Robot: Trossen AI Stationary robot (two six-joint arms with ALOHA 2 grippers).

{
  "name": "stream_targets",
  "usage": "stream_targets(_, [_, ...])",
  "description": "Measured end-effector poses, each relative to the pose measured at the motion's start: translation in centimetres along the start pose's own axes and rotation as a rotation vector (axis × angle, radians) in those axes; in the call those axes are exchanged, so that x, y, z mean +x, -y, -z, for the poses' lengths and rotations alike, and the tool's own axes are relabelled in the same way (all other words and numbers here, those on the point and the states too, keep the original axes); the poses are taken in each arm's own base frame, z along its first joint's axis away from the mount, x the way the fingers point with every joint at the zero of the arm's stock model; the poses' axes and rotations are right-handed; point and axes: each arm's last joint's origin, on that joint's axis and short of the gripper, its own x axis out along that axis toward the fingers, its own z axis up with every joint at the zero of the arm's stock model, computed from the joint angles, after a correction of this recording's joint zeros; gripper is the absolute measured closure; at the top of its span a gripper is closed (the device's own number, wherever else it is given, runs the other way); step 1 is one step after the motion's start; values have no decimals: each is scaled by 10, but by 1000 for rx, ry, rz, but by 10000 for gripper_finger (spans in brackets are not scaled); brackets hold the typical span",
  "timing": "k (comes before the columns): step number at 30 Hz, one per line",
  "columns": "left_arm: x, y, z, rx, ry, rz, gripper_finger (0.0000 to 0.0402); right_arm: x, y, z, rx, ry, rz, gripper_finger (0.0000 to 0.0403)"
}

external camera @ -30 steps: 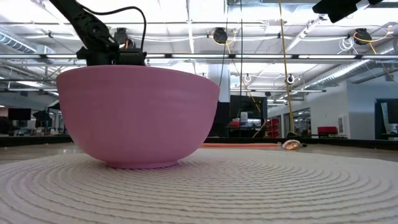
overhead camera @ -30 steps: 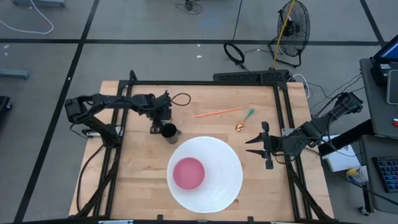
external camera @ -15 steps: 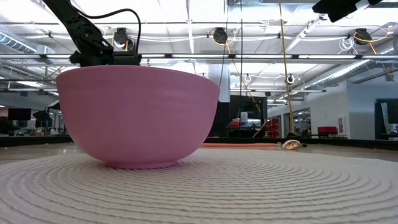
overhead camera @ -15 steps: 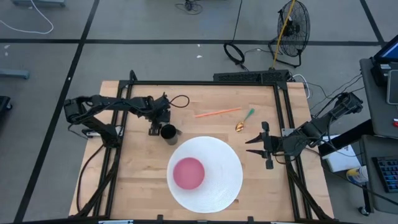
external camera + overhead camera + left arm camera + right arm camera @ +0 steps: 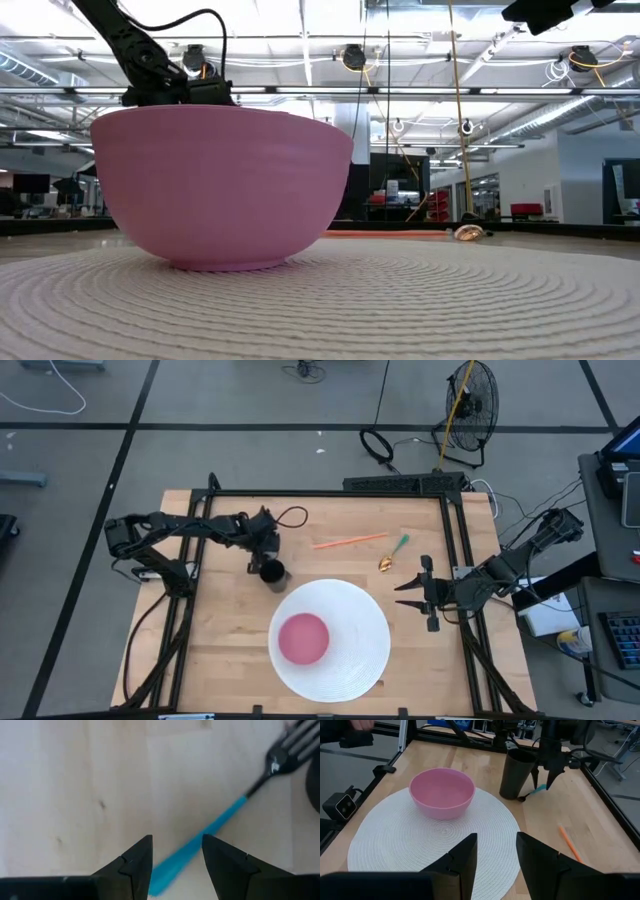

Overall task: Pick & Place Utensil
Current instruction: Put the blue fork in the pink bowl

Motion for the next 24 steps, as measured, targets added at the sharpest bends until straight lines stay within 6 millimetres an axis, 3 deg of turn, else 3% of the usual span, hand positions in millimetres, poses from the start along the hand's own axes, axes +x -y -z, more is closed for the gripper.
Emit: stream_targets(24, [8, -10, 13, -54, -16, 68, 225, 5, -1, 11, 17, -17, 3, 273])
